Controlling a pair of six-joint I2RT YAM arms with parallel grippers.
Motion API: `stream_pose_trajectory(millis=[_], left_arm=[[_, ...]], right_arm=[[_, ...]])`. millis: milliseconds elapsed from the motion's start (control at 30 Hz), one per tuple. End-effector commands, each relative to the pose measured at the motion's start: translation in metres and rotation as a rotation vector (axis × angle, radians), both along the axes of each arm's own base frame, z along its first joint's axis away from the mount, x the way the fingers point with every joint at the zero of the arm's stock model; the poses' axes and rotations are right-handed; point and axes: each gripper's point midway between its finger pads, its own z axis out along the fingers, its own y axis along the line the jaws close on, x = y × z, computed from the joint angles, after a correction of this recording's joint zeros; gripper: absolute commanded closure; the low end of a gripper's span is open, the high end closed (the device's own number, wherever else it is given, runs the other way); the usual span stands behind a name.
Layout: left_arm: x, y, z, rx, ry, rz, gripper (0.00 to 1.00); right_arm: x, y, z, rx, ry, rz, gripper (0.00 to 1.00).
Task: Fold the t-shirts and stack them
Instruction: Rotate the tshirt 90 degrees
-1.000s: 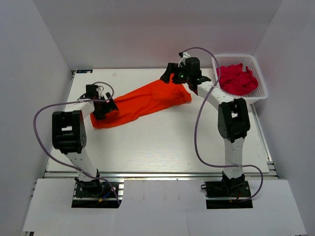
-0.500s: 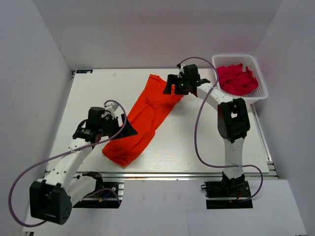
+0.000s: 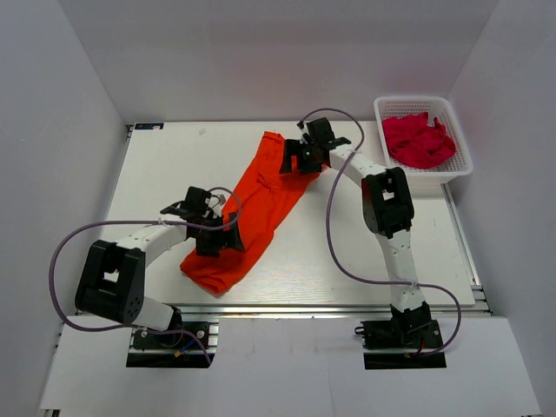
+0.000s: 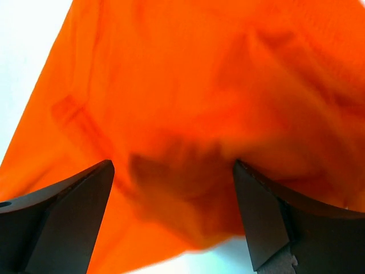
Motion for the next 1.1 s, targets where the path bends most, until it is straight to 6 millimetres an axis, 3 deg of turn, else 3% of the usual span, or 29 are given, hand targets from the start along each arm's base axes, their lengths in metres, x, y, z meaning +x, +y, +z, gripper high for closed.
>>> stream_pose_trajectory(millis=[0, 33, 67, 100, 133, 200, 267, 333, 400, 500, 533, 567, 600, 667, 700, 767, 833, 867, 900, 933, 967, 1000, 1067], left_arm=[[-0.013, 0.001, -0.010, 0.042, 0.055, -0.035, 0.00], [-0.023, -0.005, -0.017, 0.039, 0.086, -0.065, 0.00], [-0.027, -0.008, -0.020, 0.033, 0.108, -0.079, 0.00], [-0.037, -0.014, -0.024, 0.010, 0.147, -0.103, 0.00], [-0.043, -0.018, -0.027, 0.003, 0.174, -0.113, 0.00], [-0.063, -0.030, -0.036, -0.015, 0.246, -0.175, 0.00], [-0.068, -0.048, -0.037, -0.035, 0.254, -0.243, 0.00], [-0.061, -0.075, -0.025, -0.109, 0.222, -0.311, 0.00], [-0.063, -0.108, -0.008, -0.194, 0.202, -0.398, 0.00], [-0.061, -0.143, 0.007, -0.244, 0.115, -0.491, 0.00], [-0.062, -0.149, 0.008, -0.246, 0.112, -0.509, 0.00], [-0.062, -0.152, 0.010, -0.230, 0.103, -0.516, 0.00], [-0.060, -0.163, 0.018, -0.229, 0.080, -0.541, 0.00], [-0.054, -0.174, 0.029, -0.210, 0.029, -0.562, 0.00], [-0.051, -0.178, 0.034, -0.206, -0.001, -0.567, 0.00], [-0.044, -0.173, 0.040, -0.137, -0.039, -0.541, 0.00], [-0.035, -0.166, 0.052, -0.093, -0.094, -0.496, 0.00], [-0.028, -0.158, 0.054, -0.048, -0.116, -0.442, 0.00], [-0.026, -0.155, 0.059, -0.035, -0.133, -0.421, 0.00], [-0.021, -0.148, 0.073, -0.019, -0.186, -0.396, 0.00], [-0.023, -0.141, 0.073, -0.001, -0.179, -0.356, 0.00], [-0.021, -0.136, 0.080, 0.010, -0.200, -0.327, 0.00], [-0.019, -0.114, 0.087, 0.066, -0.235, -0.217, 0.00]], right_arm=[[0.012, -0.004, -0.027, -0.031, 0.057, -0.031, 0.10], [0.021, -0.002, -0.023, -0.025, 0.036, -0.031, 0.10], [0.022, -0.006, -0.047, -0.043, 0.070, -0.041, 0.10], [0.026, -0.008, -0.050, -0.042, 0.074, -0.051, 0.10], [0.039, -0.005, -0.038, -0.025, 0.039, -0.068, 0.10], [0.049, -0.015, -0.054, -0.018, 0.057, -0.104, 0.10], [0.063, -0.017, -0.047, 0.030, 0.032, -0.130, 0.10], [0.081, -0.023, -0.038, 0.086, -0.027, -0.148, 0.10], [0.088, -0.031, -0.040, 0.134, -0.009, -0.199, 0.10], [0.117, -0.029, -0.012, 0.234, -0.118, -0.194, 0.10], [0.121, -0.029, -0.022, 0.237, -0.115, -0.195, 0.10], [0.135, -0.032, 0.001, 0.256, -0.174, -0.192, 0.10], [0.137, -0.033, -0.002, 0.255, -0.179, -0.190, 0.10], [0.147, -0.044, 0.016, 0.264, -0.238, -0.197, 0.10], [0.146, -0.046, 0.015, 0.256, -0.242, -0.192, 0.10], [0.145, -0.056, 0.034, 0.242, -0.267, -0.178, 0.10], [0.135, -0.057, 0.035, 0.206, -0.270, -0.120, 0.10], [0.132, -0.057, 0.060, 0.201, -0.308, -0.101, 0.10], [0.125, -0.057, 0.056, 0.171, -0.303, -0.072, 0.10], [0.121, -0.059, 0.069, 0.154, -0.321, -0.052, 0.10], [0.116, -0.058, 0.086, 0.151, -0.343, -0.039, 0.10], [0.107, -0.059, 0.076, 0.131, -0.313, -0.029, 0.10], [0.098, -0.055, 0.109, 0.129, -0.366, 0.000, 0.10]])
